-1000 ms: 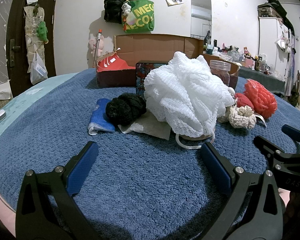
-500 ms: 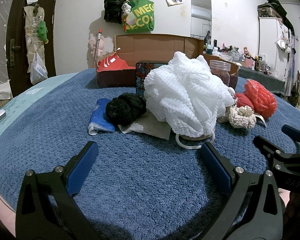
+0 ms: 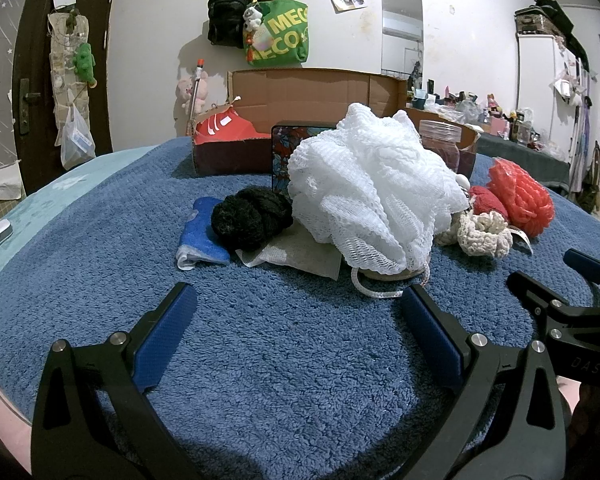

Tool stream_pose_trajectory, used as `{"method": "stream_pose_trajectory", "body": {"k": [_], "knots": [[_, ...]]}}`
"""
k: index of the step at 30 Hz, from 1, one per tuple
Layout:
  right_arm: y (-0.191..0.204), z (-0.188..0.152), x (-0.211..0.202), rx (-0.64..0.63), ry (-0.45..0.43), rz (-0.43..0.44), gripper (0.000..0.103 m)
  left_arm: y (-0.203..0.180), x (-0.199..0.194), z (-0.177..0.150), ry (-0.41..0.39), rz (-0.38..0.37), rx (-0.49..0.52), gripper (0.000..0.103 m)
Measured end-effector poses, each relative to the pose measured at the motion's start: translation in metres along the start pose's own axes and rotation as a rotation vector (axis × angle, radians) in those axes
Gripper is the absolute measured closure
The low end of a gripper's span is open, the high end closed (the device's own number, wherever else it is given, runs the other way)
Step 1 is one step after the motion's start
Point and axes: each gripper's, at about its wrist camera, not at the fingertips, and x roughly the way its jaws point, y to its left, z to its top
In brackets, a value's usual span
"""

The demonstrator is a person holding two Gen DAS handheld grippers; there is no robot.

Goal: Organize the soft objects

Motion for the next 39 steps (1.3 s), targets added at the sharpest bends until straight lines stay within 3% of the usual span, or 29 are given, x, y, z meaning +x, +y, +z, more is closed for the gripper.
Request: {"method": "stream_pose_trajectory", "body": {"k": [14,26,33,34,36,39], "knots": [[-0.006,0.004,-0.007,0.003,-0.028,0.015,0.0,-0.005,-0.003,0.014,-0.016,-0.026,0.01,0.0],[-0.02,0.043,-0.003,0.02,-0.08,0.03,0.0,-0.017,-0.008,0.049,-0.063,-0.075,0.042,0.0],[-0.03,0.06,0.012,0.029,-0.068,0.07,0.0,-0.025,0.004,0.066,-0.048,-0.099,0.074,0.0],[-0.031,0.061,0.015,0.03,-0.062,0.074,0.002,-0.027,0.007,0.067,-0.041,-0.101,0.08,0.001],[-0.033,0.063,0.021,0.029,-0.049,0.085,0.01,-0.029,0.011,0.069,-0.027,-0.109,0.086,0.016],[-0.036,0.065,0.03,0.028,-0.019,0.111,0.024,-0.031,0.019,0.069,0.005,-0.133,0.095,0.028]]}}
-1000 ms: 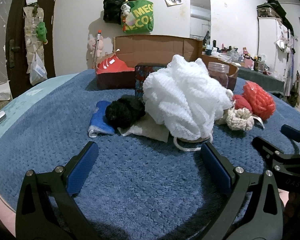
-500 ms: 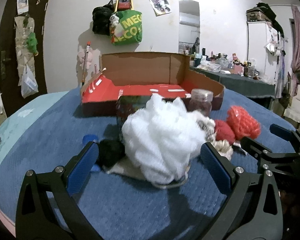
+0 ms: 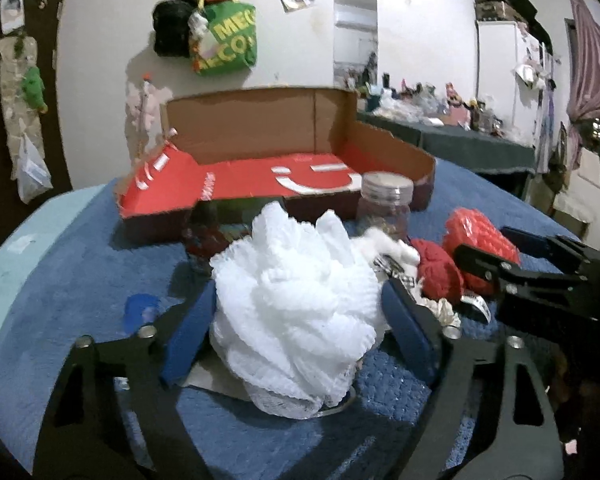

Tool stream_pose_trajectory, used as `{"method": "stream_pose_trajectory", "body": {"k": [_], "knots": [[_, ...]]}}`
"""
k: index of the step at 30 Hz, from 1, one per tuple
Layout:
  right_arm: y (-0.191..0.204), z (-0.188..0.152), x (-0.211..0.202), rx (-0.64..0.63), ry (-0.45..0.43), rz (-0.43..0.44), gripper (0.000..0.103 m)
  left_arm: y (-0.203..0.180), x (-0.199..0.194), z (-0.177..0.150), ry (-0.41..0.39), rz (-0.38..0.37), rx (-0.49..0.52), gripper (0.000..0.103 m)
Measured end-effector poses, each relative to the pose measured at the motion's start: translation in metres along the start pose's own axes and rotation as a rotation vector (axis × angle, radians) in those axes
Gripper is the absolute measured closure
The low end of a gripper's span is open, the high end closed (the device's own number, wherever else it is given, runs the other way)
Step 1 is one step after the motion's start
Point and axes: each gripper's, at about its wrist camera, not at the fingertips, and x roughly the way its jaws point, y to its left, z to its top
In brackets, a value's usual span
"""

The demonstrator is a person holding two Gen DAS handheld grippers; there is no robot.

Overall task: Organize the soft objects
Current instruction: 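Grasp the red mesh pouf with the right gripper while the left gripper grasps the white mesh pouf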

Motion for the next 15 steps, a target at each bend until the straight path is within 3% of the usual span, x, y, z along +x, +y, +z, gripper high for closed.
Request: {"method": "stream_pose_trajectory", "body": {"k": [2,7,15], "knots": [[-0.001,-0.001,0.005,0.007,0.019,0.036,0.048,0.0,0.006,-0.001,0.028,-0.018,-0.002,0.034],[0.001,-0.006,-0.001,0.002,-0.004,0.059,0.056,0.0,0.005,-0.004,0.029,-0.032,-0.004,0.043],[0.008,-0.003,-0.018,-0.004,-0.052,0.057,0.056,0.001,-0.009,-0.003,0.003,-0.051,0.006,0.054]]}}
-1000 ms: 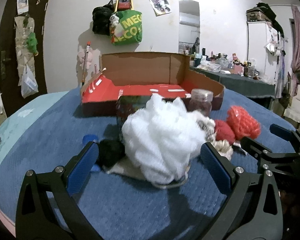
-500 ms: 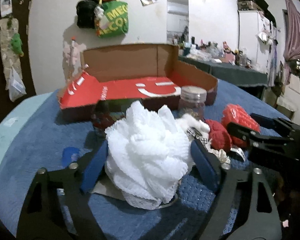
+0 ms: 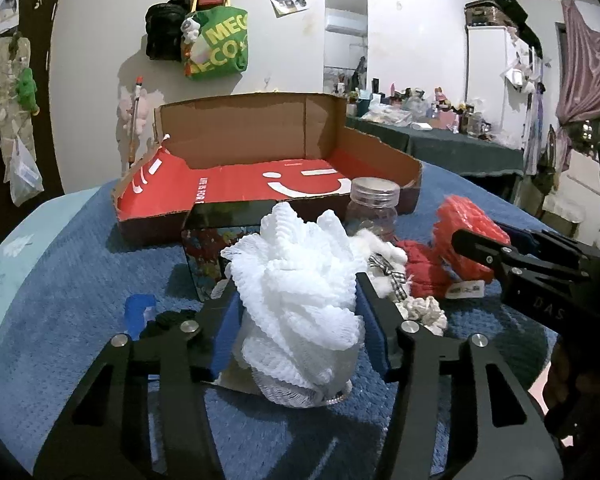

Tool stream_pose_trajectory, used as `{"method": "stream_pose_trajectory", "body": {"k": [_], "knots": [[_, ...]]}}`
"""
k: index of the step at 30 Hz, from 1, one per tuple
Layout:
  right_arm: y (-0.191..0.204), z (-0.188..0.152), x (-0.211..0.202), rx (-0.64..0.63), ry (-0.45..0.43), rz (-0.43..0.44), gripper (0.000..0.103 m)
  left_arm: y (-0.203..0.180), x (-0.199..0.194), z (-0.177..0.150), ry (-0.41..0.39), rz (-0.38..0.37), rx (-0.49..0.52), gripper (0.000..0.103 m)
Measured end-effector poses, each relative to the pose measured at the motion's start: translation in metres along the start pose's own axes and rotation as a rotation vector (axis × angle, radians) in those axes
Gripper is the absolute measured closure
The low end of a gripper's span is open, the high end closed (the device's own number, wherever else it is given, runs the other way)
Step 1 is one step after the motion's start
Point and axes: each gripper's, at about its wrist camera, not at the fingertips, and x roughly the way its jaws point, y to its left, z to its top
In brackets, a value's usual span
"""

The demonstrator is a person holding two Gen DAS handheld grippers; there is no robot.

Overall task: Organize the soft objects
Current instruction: 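Grasp the red mesh pouf with the right gripper while the left gripper grasps the white mesh pouf, then lift both poufs and carry them toward the red-lined cardboard box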

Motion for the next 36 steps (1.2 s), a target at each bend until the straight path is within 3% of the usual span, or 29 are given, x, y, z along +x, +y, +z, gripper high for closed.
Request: {"method": "stream_pose_trajectory", "body": {"k": [36], "knots": [[0.024,0.013,-0.019,-0.036,-0.055,-0.001,0.056,0.007,-0.04,0.011,-0.082,-0.046,-0.009,0.065]]}}
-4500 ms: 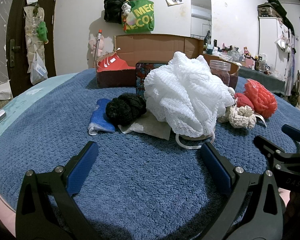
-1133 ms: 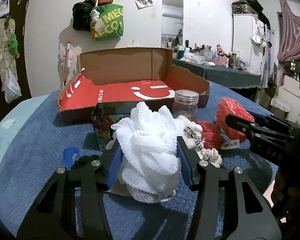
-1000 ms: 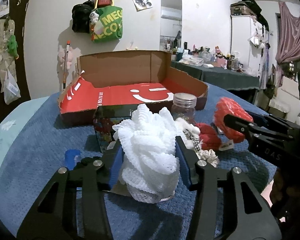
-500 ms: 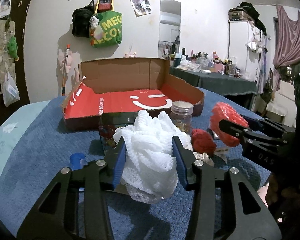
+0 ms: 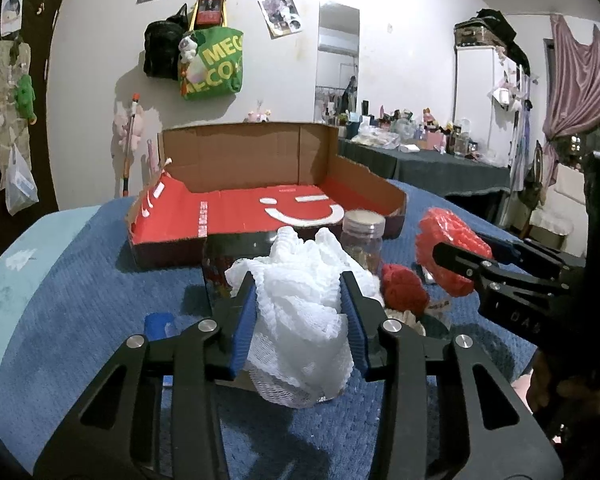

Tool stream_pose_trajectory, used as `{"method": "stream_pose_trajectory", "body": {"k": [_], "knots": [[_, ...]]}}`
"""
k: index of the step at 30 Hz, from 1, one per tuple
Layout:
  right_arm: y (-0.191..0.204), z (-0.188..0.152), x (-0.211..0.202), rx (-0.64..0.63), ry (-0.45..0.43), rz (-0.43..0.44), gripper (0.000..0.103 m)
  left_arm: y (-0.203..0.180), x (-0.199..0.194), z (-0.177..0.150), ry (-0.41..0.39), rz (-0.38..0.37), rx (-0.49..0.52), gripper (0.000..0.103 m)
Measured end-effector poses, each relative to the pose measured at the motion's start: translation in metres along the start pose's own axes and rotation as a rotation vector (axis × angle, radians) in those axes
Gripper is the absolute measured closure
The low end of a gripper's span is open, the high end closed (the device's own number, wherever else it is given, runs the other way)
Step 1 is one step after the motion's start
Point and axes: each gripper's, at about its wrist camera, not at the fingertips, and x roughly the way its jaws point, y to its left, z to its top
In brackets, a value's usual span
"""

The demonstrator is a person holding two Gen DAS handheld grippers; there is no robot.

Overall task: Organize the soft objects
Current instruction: 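Lift both poufs and carry them toward the red-lined cardboard box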

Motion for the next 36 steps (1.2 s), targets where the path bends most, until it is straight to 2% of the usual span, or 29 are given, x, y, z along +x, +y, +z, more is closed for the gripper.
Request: {"method": "stream_pose_trajectory", "body": {"k": [4,6,9,13,15,21,22,23,26,36], "knots": [[0.003,-0.002,0.0,-0.002,0.013,-0.001,0.056,-0.001,0.003,-0.005,0.033,-0.001,0.001,0.056],[0.002,-0.006,0.002,-0.001,0.024,-0.003,0.056,-0.002,0.006,-0.009,0.04,0.003,0.004,0.04],[0.0,-0.014,0.008,0.005,0.059,-0.001,0.055,-0.005,0.007,-0.017,0.039,0.007,0.016,0.032],[0.0,-0.021,0.011,-0.013,0.071,-0.015,0.046,-0.008,0.014,-0.024,0.058,0.006,0.023,0.026],[-0.002,-0.023,0.014,-0.008,0.083,-0.012,0.044,-0.009,0.017,-0.025,0.056,0.008,0.022,0.024],[-0.011,-0.034,0.019,0.022,0.091,-0.008,0.044,-0.01,0.024,-0.029,0.053,0.017,0.019,0.025],[-0.012,-0.034,0.018,0.026,0.088,-0.001,0.047,-0.009,0.025,-0.03,0.051,0.019,0.018,0.029],[-0.013,-0.034,0.017,0.028,0.082,0.004,0.051,-0.009,0.025,-0.03,0.051,0.017,0.016,0.04],[-0.013,-0.034,0.01,0.024,0.054,0.016,0.054,-0.011,0.026,-0.031,0.046,0.002,0.018,0.048],[-0.002,-0.024,0.0,0.009,0.01,0.048,0.055,-0.01,0.013,-0.025,0.006,-0.011,0.022,0.059]]}}
